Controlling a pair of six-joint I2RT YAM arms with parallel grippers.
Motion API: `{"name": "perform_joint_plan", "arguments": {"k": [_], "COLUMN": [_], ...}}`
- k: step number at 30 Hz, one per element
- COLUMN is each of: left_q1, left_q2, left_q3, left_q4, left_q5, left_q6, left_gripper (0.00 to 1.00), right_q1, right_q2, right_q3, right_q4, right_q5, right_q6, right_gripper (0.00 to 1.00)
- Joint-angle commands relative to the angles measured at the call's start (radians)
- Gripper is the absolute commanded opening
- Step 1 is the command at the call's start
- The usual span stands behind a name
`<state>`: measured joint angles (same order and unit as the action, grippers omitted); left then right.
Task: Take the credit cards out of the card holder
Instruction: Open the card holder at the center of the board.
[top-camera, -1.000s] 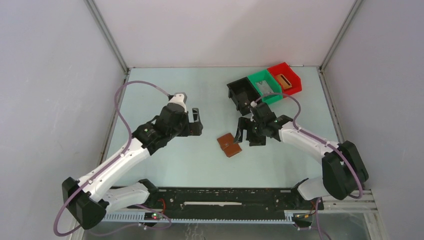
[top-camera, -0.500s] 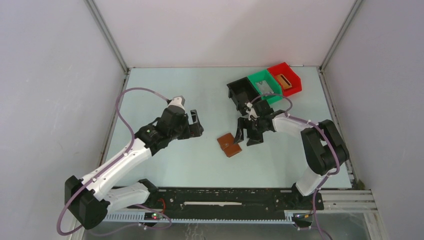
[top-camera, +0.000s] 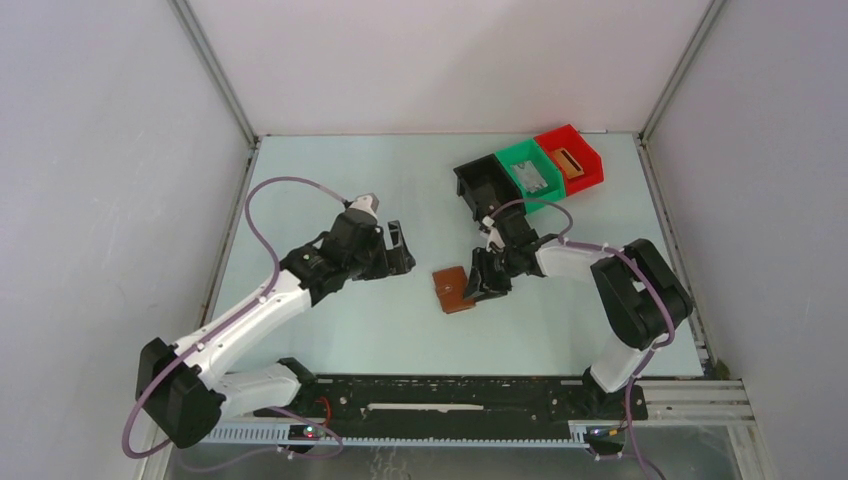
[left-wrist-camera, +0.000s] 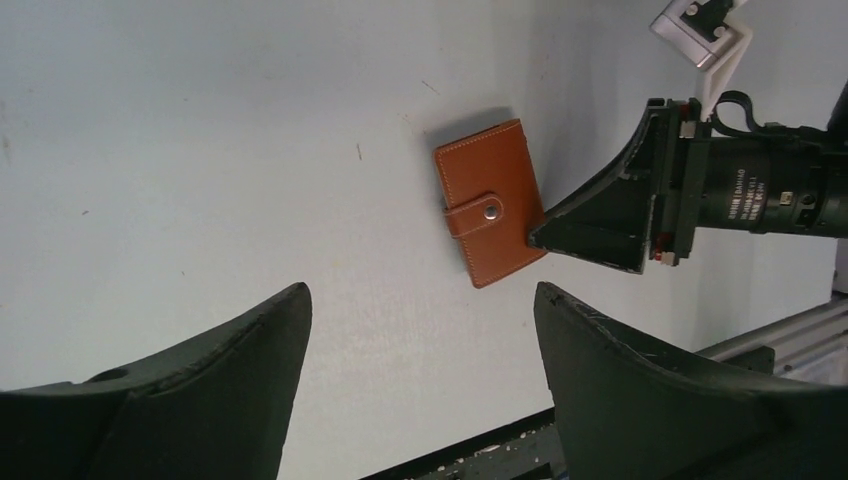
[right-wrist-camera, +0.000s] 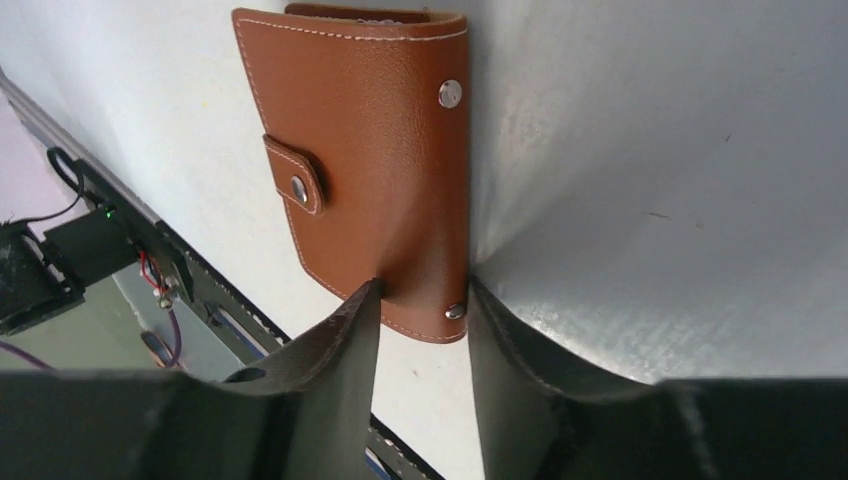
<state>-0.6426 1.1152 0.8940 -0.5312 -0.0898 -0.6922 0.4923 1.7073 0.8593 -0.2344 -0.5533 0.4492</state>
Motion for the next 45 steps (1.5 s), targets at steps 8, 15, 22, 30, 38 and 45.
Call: {"name": "perform_joint_plan", "arguments": {"k": [8,15,22,30,38,45], "left_q1": [-0.020,-0.094,-0.146,-0.157,-0.187,-0.194], "left_q2": [0.076,0.257,0.422,0.552,0.616,0.662], "left_q3": [-0.011,0.064,0.159,0.250,0.309,0.317], "left_q4": [0.099,0.131,0.142,0.102,0.030,-0.005], "left_q5": [-0.006,-0.036,-0.010,-0.030,-0.077,-0.085], "left_q6": [-0.066,-0.097,-0.094,-0.063,-0.073,-0.076], "left_gripper": [0.72,0.54,0.53,0.54,0.51,0.46], "right_q1": [0.099,0.114,0.127,0.133,0.138,0.137], "right_q2": [-0.044,-0.050,-0.064,-0.076,-0.072,-0.067], "right_q3": [-0.042,-0.042,-0.049,-0.063,-0.063,-0.062], "right_q4": [0.153,0.130,0.117,0.118,0.117,0.129], "right_q5": [0.200,0.236,0.237,0.243,0.247,0.244], "right_q6": [0.243,0.281,0.282,0.287,0.294,0.304], "right_gripper": [0.12,0.00,0.00,0.00,0.00,0.00]}}
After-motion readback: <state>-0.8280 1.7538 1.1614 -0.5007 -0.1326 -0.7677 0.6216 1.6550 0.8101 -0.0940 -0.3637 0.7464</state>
